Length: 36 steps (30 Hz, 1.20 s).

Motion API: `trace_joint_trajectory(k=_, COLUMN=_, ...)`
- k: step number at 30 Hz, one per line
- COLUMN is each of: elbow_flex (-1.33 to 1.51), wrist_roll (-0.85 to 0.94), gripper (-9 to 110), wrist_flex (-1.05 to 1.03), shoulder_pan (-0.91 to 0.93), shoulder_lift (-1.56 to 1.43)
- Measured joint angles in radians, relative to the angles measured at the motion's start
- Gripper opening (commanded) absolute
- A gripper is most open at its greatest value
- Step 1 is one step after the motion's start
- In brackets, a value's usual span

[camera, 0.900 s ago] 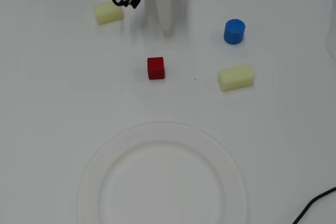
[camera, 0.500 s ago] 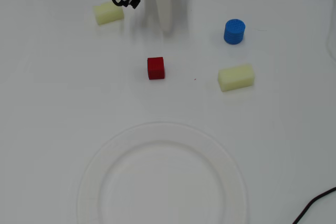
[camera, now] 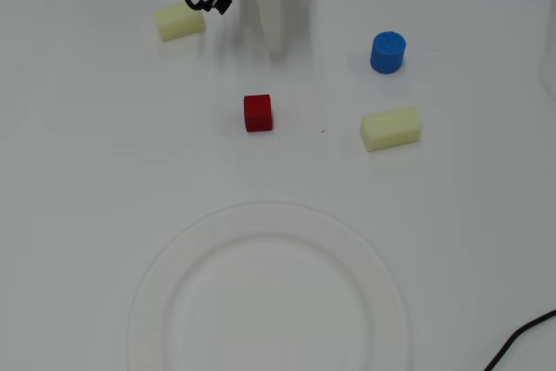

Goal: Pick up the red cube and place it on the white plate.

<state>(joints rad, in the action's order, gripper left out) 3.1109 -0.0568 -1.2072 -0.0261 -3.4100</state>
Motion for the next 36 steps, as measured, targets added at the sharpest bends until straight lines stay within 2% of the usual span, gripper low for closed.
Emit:
trace_joint_trajectory(k=5, elbow_flex=-0.222, wrist_roll=-0.02, gripper=0, wrist_flex=0.034, shoulder_pan=0.006, shoulder_lift=0.314)
trace_joint_trajectory(k=9, elbow_flex=-0.457, wrist_roll=0.038, gripper=2, wrist_flex=0.044, shoulder_pan=0.006, shoulder_lift=0.647)
trace_joint_trajectory(k=17, elbow_flex=-0.758, wrist_roll=0.155, gripper=20, wrist_flex=0.1, shoulder_pan=0.048, shoulder_lift=1.077)
trace_joint_trajectory(k=24, elbow_flex=-0.897, wrist_roll=0.183, gripper=27, wrist_flex=0.133, shoulder_pan=0.109, shoulder_lift=1.411)
trace_joint_trajectory(k=31, elbow_flex=-0.902, wrist_roll=0.186, gripper=25, wrist_flex=0.193, shoulder_pan=0.1, shoulder_lift=1.517)
trace_joint_trajectory(k=36, elbow_flex=-0.902, wrist_roll=0.204, gripper=13, wrist_flex=0.244, shoulder_pan=0.098, shoulder_lift=1.552)
